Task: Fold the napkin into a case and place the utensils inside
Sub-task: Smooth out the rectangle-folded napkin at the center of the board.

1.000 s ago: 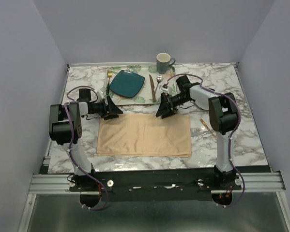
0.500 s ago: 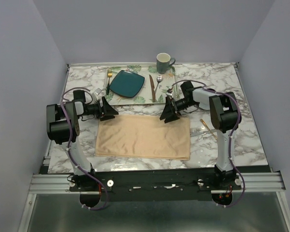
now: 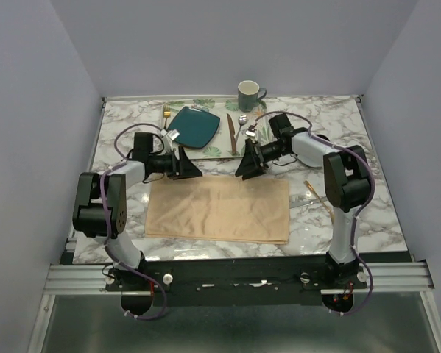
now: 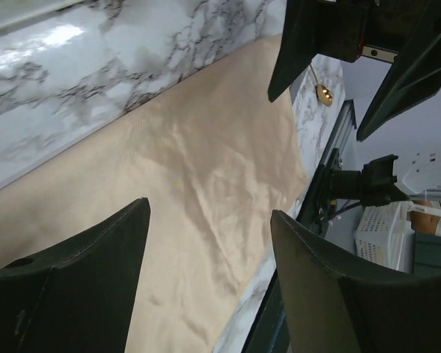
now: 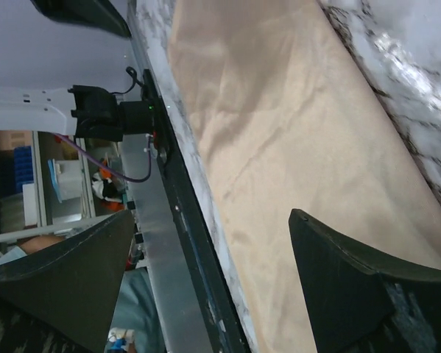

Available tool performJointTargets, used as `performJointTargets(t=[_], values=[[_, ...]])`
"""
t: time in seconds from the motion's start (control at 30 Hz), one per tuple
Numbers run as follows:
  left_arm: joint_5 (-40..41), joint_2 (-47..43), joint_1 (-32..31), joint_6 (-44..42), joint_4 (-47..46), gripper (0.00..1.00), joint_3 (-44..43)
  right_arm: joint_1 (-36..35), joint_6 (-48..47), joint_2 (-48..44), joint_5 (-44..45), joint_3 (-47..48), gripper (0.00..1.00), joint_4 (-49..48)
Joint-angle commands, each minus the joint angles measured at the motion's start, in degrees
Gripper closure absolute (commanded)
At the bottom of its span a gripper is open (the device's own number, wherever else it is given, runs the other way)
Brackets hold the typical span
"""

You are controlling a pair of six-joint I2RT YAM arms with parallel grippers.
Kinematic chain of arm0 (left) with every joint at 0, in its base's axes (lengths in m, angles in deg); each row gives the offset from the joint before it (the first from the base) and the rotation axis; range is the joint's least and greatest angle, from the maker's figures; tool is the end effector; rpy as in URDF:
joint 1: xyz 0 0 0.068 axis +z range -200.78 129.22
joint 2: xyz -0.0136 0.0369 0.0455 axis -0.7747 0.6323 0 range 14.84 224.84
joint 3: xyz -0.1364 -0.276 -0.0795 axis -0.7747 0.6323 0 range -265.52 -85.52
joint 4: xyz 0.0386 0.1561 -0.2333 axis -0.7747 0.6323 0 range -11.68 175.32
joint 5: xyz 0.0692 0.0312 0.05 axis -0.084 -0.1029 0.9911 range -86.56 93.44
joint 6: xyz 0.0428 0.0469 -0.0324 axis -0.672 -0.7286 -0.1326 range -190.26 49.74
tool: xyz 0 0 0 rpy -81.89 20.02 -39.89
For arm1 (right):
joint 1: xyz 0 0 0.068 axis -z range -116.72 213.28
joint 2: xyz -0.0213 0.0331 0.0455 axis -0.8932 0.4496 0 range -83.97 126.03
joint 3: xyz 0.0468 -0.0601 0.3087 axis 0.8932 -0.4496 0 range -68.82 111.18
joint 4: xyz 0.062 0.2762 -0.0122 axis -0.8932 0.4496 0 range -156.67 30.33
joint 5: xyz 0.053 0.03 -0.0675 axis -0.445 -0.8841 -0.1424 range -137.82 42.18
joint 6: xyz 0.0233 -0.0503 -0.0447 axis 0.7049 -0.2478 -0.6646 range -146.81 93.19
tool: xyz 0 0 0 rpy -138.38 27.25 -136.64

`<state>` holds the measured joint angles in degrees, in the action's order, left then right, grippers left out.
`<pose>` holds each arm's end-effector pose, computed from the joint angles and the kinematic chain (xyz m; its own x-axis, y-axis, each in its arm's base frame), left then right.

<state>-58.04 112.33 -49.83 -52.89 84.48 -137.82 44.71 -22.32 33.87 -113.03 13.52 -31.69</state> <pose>0.3565 -0.0457 0.1936 -0.9067 -0.1576 -0.3912 0.2830 0.4606 -0.8413 0.4107 0.1941 0.1882 -0.9236 -0.2758 -0.2662 -0.3500 0.3235 0.8791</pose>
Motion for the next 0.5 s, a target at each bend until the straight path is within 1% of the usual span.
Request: performJointTargets(t=[0.0,0.03,0.07,0.13,0.27,0.3,0.47], values=[[5.04,3.38,-8.50,17.94,-22.13,0.23,1.23,-3.23,9.30,2.99,-1.67,3.16,0.05,-8.70],[5.31,4.71,-9.99,21.19,-23.80,0.23,0.53,-3.66,9.83,3.79,-1.67,3.69,0.05,-8.96],[5.48,6.03,-10.35,22.61,-26.78,0.23,0.09,-3.84,10.70,4.58,-1.67,4.57,0.05,-9.66],[6.27,9.45,-10.53,24.81,-28.12,0.23,-0.79,-3.67,10.54,6.61,-1.41,4.84,0.05,-9.85],[5.49,14.38,-8.87,25.26,-29.01,0.23,-2.20,-2.00,8.43,8.63,-1.76,2.30,0.05,-9.58],[5.40,15.09,-8.51,24.83,-28.57,0.23,-2.20,-1.65,8.08,8.81,-1.85,0.38,0.05,-9.41],[4.70,18.61,-5.70,23.16,-27.42,0.24,-0.79,1.86,3.52,9.33,-2.73,-3.59,0.05,-6.70]])
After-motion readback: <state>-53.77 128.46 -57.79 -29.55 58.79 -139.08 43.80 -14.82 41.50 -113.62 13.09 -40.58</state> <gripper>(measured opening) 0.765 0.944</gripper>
